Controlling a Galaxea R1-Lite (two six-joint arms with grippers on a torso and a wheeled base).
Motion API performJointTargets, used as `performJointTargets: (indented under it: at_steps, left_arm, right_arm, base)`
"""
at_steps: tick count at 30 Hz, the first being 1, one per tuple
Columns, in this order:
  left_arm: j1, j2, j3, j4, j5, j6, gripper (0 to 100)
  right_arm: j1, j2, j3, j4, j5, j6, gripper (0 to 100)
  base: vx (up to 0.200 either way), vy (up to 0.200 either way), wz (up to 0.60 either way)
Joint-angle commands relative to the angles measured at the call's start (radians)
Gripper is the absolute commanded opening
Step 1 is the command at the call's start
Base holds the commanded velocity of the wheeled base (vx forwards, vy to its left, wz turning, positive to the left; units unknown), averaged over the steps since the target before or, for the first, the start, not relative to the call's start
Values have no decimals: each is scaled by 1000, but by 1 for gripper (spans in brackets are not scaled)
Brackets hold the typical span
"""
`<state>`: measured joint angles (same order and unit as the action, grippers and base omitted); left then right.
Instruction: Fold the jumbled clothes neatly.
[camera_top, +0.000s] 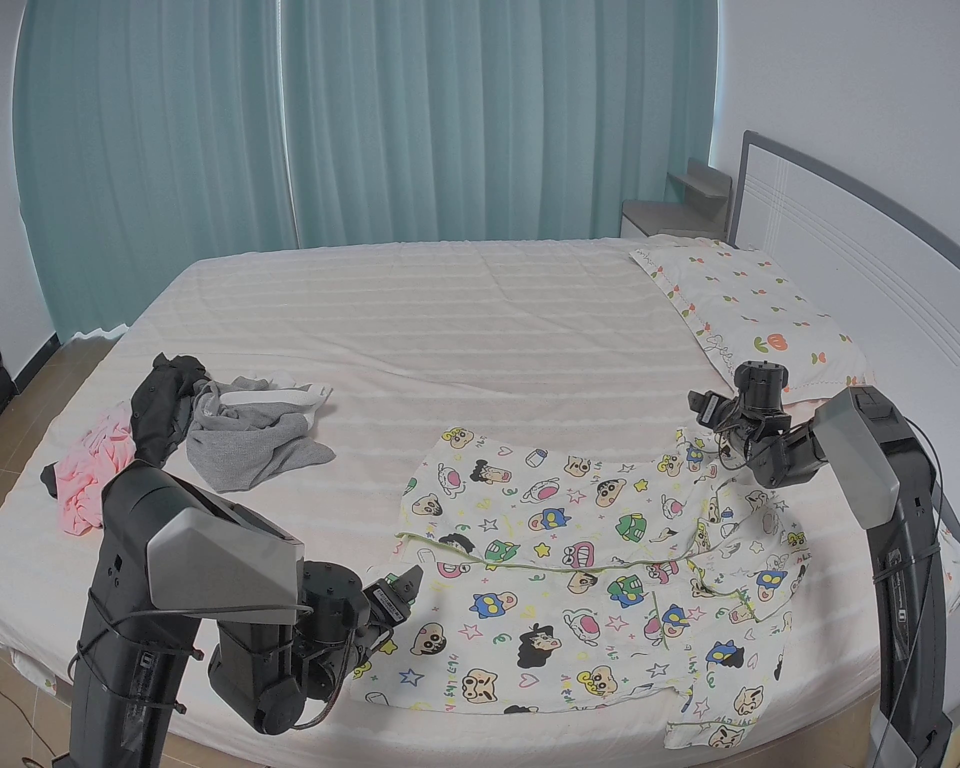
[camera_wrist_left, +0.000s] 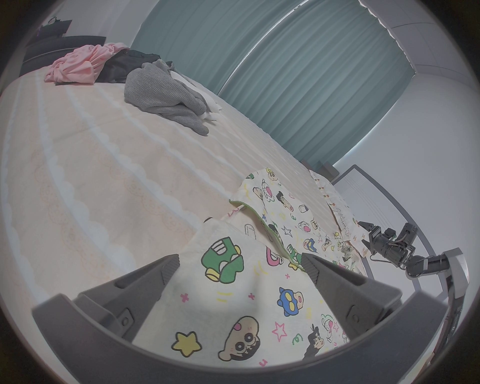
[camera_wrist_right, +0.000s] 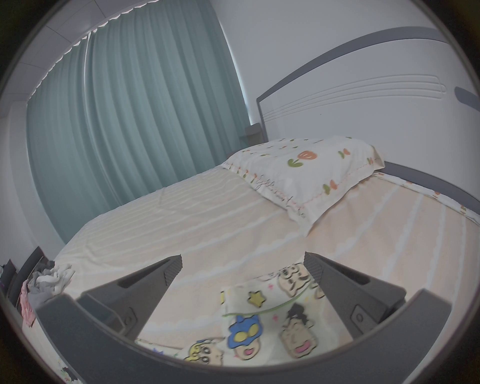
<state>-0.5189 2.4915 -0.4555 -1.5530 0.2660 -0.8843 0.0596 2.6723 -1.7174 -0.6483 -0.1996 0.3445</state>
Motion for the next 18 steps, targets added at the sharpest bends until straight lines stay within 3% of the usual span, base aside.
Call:
performJointTargets:
  at_steps: [1, 18]
  left_arm:
    - [4, 6, 0, -18, 1, -1, 100]
    - [4, 20, -8, -18, 2, 1, 100]
  right_arm:
    - [34, 41, -30, 18, 22, -4, 100]
    - [54, 198, -202, 56, 5, -82, 100]
  base:
    - [0, 0, 0]
    - [0, 0, 0]
